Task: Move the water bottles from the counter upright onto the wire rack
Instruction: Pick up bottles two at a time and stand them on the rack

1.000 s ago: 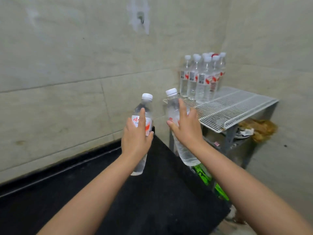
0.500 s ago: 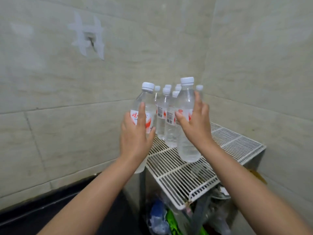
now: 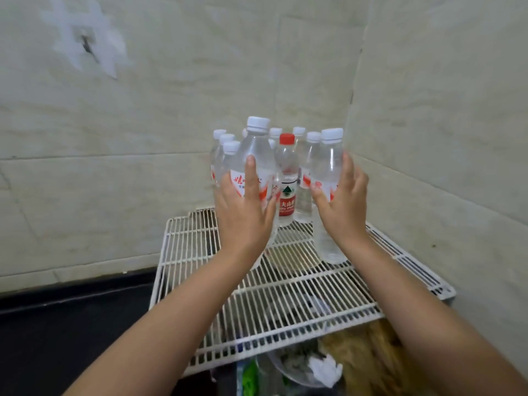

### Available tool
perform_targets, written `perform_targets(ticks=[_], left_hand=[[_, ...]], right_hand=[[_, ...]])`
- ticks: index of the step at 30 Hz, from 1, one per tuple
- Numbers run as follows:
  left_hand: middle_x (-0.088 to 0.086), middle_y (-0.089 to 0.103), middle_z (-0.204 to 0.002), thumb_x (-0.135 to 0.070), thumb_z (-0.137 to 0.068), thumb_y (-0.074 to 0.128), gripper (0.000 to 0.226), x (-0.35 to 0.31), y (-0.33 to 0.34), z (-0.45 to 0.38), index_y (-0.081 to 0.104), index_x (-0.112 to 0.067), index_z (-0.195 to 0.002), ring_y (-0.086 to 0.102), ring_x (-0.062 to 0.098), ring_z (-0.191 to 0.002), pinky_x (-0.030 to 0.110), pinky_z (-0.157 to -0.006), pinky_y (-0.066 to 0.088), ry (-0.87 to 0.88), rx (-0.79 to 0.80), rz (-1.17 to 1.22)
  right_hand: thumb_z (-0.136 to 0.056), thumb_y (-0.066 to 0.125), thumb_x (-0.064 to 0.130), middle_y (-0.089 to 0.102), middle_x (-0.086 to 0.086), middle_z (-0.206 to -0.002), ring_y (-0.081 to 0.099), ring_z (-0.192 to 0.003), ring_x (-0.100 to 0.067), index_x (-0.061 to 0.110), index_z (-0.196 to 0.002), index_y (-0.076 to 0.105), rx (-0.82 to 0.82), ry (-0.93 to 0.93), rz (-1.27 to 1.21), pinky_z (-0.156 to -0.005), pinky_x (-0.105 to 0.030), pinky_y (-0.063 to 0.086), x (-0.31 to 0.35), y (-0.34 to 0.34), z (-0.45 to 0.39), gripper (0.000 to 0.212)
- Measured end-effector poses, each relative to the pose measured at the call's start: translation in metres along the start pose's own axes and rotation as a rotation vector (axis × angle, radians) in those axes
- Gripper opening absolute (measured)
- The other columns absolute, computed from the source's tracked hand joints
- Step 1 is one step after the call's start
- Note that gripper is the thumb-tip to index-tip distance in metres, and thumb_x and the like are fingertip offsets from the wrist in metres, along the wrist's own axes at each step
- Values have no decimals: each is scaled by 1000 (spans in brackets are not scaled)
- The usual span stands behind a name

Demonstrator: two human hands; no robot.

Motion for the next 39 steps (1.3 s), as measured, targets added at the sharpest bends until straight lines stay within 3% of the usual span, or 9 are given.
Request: perform_targets(ticks=[6,13,17,26,28,30,32,36,39], left_hand=[[30,20,-145,-28,-87,58,77,-30,55,22,-4,-47,-128,50,35,-120,51,-105,37,-190,-6,47],[38,29,-139,-22,-73,76,99,-47,78,30,-4,-43,-129,39,48,-124,58,-95,39,-251,-45,-20],[23,16,-147,-30,-71,76,108,-52,67,33,-19,-55,-118,25,34,-135,51,-107,35,-252,55,26],[8,24,-151,-27,-93,48,63,-58,19,-25,16,-15,-146,22,20,-139,29,-111,20,-163,84,95],[7,35,-147,-26,-95,43,51,-59,15,-44,28,-15,-142,32,20,-135,32,-110,28,-105,176,24],[9,51,-133,-26,-95,43,44,-59,14,-52,39,-13,-137,47,21,-122,31,-97,38,-93,242,-14],[9,59,-122,-27,-95,44,41,-57,12,-53,43,-13,-134,54,22,-111,30,-86,42,-100,232,-1],[9,62,-117,-30,-93,48,43,-52,7,-51,45,-15,-133,58,23,-105,37,-88,48,-94,224,28],[8,62,-118,-30,-93,49,43,-52,4,-53,46,-15,-132,59,22,-105,37,-88,50,-76,253,11]], right_hand=[[-84,55,34,36,-29,-133,39,-120,-37,4,-142,23,90,30,-145,-96,-45,40,-43,1,-5,72],[-80,36,43,41,-35,-125,37,-112,-30,-5,-137,28,88,-6,-191,-87,-38,40,-69,5,-5,75],[-85,54,36,36,-27,-132,41,-116,-33,5,-142,20,193,-39,-184,-83,-27,32,-74,-1,-8,73],[-87,56,33,46,-16,-129,44,-120,-28,2,-129,41,145,20,-139,-97,-35,37,-51,-44,-56,54],[-89,50,43,53,-15,-121,51,-111,-29,5,-123,51,214,-55,19,-87,-36,43,-38,-54,-82,51],[-88,42,56,59,-11,-87,57,-81,-29,4,-84,63,282,-123,299,-62,-28,41,-26,-56,-98,57],[-88,36,60,44,-3,-60,43,-54,-20,9,-55,46,357,-138,535,-47,-21,27,-17,-52,-106,62],[-92,45,39,37,0,-58,36,-53,-16,14,-53,35,587,-233,623,-45,-24,23,-3,-48,-119,48],[-93,48,26,52,1,-74,47,-76,-19,14,-71,56,850,-311,458,-54,-22,32,1,-60,-125,26]])
Point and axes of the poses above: each hand's wrist, its own z-axis away from the middle knuckle, its own y-axis out of the palm, x = y × z, the point moved 1 cm from there along -z, towards the middle knuckle
